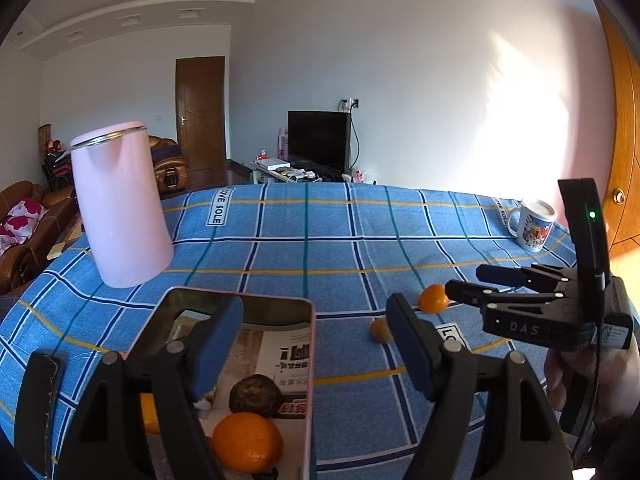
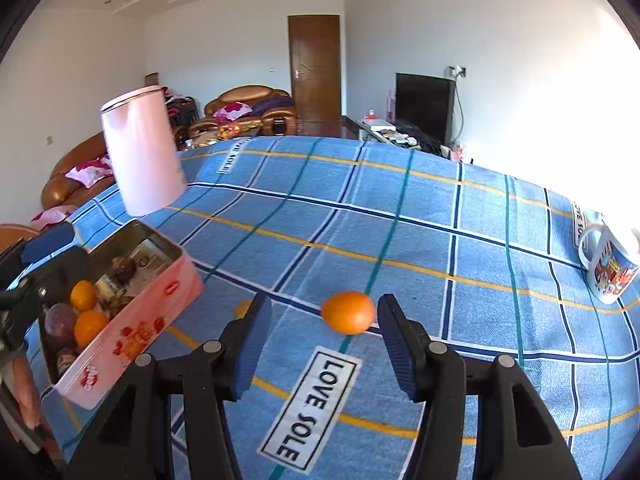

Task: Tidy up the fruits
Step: 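Grasp an orange with the right tool while the left grasps a small yellow fruit, then lift and carry the orange and yellow fruit over the pink tin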

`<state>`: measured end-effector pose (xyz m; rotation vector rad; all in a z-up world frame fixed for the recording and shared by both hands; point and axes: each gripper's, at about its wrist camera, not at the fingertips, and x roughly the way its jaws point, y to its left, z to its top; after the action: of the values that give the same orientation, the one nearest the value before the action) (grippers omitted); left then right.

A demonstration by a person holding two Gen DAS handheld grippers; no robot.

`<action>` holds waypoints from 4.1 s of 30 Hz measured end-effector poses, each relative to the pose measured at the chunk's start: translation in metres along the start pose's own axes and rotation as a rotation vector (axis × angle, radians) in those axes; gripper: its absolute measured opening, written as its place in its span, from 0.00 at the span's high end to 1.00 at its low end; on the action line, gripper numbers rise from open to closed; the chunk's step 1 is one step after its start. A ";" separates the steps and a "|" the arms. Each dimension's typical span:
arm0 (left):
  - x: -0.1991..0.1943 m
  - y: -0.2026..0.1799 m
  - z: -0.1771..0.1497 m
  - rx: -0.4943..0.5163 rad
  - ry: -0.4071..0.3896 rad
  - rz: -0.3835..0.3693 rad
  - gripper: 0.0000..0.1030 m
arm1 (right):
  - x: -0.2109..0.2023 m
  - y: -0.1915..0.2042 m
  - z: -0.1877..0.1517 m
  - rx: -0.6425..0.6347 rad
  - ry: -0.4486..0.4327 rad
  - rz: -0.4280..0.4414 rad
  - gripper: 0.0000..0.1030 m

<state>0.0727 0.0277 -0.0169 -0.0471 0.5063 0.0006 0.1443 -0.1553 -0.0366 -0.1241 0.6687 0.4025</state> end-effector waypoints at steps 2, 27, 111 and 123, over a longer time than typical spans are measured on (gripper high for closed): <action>0.009 -0.011 0.001 0.013 0.014 -0.015 0.26 | 0.012 -0.008 0.002 0.039 0.028 0.016 0.45; 0.094 -0.077 -0.013 0.111 0.244 -0.073 0.27 | -0.008 -0.055 -0.032 0.190 0.000 0.031 0.60; 0.016 -0.073 -0.018 0.090 -0.113 -0.087 0.74 | -0.081 -0.014 -0.050 0.021 -0.372 0.022 0.59; 0.008 -0.068 -0.021 0.084 -0.128 -0.084 0.74 | -0.085 -0.003 -0.055 0.012 -0.364 0.023 0.59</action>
<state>0.0705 -0.0417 -0.0358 0.0136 0.3760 -0.0993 0.0538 -0.1987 -0.0265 -0.0300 0.3141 0.4294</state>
